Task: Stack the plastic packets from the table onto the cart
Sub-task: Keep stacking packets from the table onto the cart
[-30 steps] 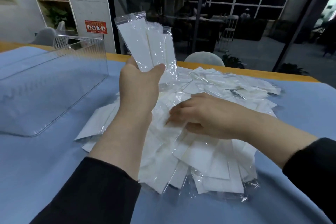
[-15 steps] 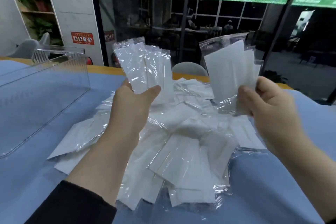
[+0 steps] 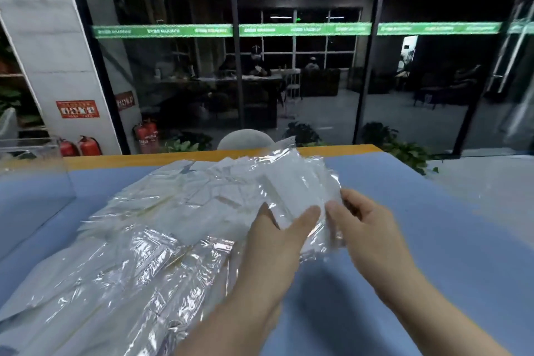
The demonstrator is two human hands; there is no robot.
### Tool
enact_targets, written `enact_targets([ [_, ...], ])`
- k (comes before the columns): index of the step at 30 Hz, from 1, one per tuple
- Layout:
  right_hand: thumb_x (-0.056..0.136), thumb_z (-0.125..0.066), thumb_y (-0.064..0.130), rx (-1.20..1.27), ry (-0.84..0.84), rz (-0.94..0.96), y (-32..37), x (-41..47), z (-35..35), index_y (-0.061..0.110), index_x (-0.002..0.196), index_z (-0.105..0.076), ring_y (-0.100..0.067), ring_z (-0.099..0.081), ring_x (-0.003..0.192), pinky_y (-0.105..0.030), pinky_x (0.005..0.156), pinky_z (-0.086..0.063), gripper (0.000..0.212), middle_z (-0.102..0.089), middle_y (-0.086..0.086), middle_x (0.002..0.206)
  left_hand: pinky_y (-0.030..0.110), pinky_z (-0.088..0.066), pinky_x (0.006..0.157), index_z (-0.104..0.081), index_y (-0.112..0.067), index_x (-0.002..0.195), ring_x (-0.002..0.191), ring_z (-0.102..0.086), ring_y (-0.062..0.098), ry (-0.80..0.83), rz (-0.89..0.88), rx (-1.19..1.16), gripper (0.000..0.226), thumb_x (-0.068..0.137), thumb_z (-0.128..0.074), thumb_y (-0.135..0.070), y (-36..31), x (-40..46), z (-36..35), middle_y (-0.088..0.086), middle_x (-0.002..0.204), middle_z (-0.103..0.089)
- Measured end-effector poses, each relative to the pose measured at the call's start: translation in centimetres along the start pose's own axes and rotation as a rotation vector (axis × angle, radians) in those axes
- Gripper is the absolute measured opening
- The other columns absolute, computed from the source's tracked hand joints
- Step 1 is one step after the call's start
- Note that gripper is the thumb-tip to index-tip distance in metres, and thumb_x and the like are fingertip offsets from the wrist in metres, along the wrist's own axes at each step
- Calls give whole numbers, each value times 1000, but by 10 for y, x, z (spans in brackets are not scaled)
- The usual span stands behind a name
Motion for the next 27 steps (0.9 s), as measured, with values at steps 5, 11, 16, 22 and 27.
enact_targets([
  [5, 106, -45, 35, 22, 190, -73, -13, -27, 18, 33, 105, -71, -15, -69, 90, -36, 86, -54, 26, -75, 10, 96, 34, -53, 94, -67, -31, 115, 100, -71, 4, -74, 15, -135, 20, 96, -63, -32, 10, -13, -51, -13, 105, -76],
  [11, 94, -67, 15, 163, 136, -17, -5, -37, 83, 33, 128, -63, -20, -71, 102, -42, 93, -56, 38, -74, 3, 112, 28, -50, 93, -57, -40, 124, 104, -66, -3, 50, 57, -96, 45, 87, -64, -66, 22, -35, -98, -21, 112, -72],
  [16, 88, -76, 28, -508, 176, 234, 14, -32, 135, 58, 128, -51, -2, -63, 97, -22, 84, -52, 55, -60, 27, 112, 37, -49, 99, -50, -47, 135, 105, -67, 1, -223, -166, -242, 82, 69, -39, -94, 6, -34, -63, -17, 120, -69],
  [22, 87, -72, 33, -910, 366, 385, -12, -45, 120, 43, 128, -60, 0, -52, 100, -22, 78, -44, 44, -57, 22, 112, 14, -44, 81, -72, -24, 104, 95, -62, -1, 7, -42, 46, 74, 78, -36, -83, 25, -40, -109, -19, 103, -69],
  [27, 78, -82, 46, -658, 142, 393, -38, -51, 134, 26, 125, -67, -2, -56, 102, -19, 88, -45, 52, -58, 15, 116, 22, -41, 69, -70, -17, 87, 76, -59, 2, -37, -81, 190, 40, 91, -64, -56, 34, -29, -118, -15, 79, -67],
])
Point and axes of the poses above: each hand's wrist, its own x-axis towards the middle knuckle, its own z-axis out of the back of the hand, y = z × x, the point moved 9 cm from there along x, towards the middle knuckle
